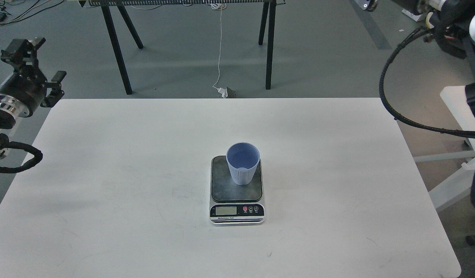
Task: Pour seasoning into cup on scale with both arms
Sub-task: 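Raise the yellow bottle away from the cup and turn it upright, then lower the yellow bottle to the table and release it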
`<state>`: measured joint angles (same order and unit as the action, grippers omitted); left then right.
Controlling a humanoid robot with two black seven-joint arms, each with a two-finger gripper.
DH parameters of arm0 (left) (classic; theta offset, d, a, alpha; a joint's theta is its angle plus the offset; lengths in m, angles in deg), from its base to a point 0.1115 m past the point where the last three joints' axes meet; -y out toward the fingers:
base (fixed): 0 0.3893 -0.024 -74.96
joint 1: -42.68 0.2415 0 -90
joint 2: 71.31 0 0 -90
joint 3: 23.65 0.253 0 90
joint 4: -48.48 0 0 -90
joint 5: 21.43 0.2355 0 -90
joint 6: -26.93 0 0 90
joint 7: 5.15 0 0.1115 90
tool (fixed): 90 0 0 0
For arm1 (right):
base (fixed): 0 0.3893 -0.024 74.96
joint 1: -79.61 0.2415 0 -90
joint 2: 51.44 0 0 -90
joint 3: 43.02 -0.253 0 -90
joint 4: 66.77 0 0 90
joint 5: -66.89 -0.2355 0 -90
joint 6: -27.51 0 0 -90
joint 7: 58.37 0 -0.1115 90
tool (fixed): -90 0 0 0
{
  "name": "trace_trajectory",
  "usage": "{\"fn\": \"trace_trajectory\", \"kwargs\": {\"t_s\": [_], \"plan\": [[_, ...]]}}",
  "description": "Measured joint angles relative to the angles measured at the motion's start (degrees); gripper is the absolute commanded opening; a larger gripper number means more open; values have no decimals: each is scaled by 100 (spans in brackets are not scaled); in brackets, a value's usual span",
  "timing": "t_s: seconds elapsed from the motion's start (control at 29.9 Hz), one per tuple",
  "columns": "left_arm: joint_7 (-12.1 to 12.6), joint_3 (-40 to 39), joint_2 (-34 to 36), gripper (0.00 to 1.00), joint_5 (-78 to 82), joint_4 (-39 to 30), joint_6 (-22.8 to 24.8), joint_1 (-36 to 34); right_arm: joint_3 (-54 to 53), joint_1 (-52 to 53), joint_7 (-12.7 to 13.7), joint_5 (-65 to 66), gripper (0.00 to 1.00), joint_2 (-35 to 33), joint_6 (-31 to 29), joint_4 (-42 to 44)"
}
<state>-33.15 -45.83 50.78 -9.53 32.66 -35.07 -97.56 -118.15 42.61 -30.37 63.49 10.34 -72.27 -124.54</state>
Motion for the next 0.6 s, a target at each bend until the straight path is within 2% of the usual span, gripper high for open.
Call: {"fn": "trace_trajectory", "kwargs": {"t_s": [0.1, 0.27, 0.37, 0.6], "plan": [[0, 159, 10, 100, 123, -2, 0, -163, -46, -743, -1, -1498, 2, -429, -249, 213], [0, 503, -33, 100, 227, -4, 1, -515, -78, -2294, -2, -2994, 3, -501, -1270, 425], [0, 621, -70, 100, 233, -2, 1, -631, -93, -3126, -1, -3420, 3, -194, -1700, 446], [0, 654, -149, 100, 234, -3, 1, -681, -124, -4140, -1, -3516, 4, 661, -1821, 932]]}}
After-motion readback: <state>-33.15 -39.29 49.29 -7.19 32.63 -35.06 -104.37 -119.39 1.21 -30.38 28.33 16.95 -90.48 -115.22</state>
